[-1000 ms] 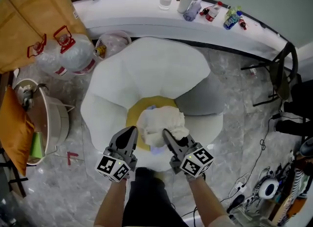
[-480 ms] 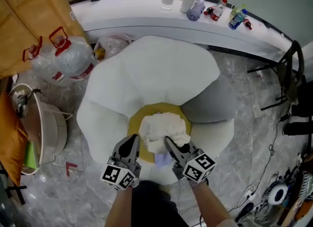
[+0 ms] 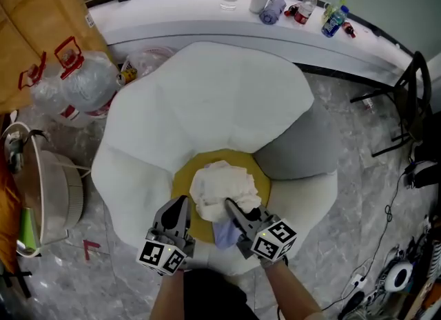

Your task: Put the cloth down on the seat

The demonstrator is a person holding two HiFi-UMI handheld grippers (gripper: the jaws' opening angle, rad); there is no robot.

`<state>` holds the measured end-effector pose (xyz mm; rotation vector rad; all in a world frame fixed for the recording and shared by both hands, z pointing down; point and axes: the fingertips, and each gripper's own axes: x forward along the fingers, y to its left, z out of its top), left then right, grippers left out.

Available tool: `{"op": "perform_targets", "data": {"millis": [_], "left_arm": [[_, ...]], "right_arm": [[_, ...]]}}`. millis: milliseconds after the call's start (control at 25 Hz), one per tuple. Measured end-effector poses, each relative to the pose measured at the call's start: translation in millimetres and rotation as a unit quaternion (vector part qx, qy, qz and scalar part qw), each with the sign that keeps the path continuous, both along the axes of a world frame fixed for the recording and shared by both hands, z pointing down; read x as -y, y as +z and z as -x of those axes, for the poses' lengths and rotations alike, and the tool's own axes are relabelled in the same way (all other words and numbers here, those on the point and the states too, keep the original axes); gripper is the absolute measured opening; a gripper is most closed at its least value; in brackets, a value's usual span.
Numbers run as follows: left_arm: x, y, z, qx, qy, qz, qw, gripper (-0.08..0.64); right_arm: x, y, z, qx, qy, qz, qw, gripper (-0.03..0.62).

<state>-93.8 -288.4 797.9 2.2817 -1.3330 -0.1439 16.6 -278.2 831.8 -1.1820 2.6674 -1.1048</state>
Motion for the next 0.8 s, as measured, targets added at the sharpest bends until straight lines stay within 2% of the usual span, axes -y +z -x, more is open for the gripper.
{"op": "perform_targets", "data": {"millis": [320, 520, 640, 800], "left_arm": [[1, 27, -5, 0.004, 0.009, -0.004, 0.9999, 0.013], [3, 32, -6, 0.002, 0.011, -0.014, 0.9998, 0.014], [2, 38, -7, 0.005, 0.014, -0.016, 0.9998, 0.013], [2, 46, -8, 0.014, 0.020, -0.022, 0.9995, 0.014]], "right_arm": [[-4, 50, -7, 0.003, 0.014, 0.029, 0.999, 0.064], [-5, 72, -4, -0.007, 0.007, 0.046, 0.999, 0.064], [-3, 86, 0, 0.001, 0.005, 0.066, 0.998, 0.064], [-2, 98, 4, 0.005, 0.000, 0.070, 0.998, 0.066]]}}
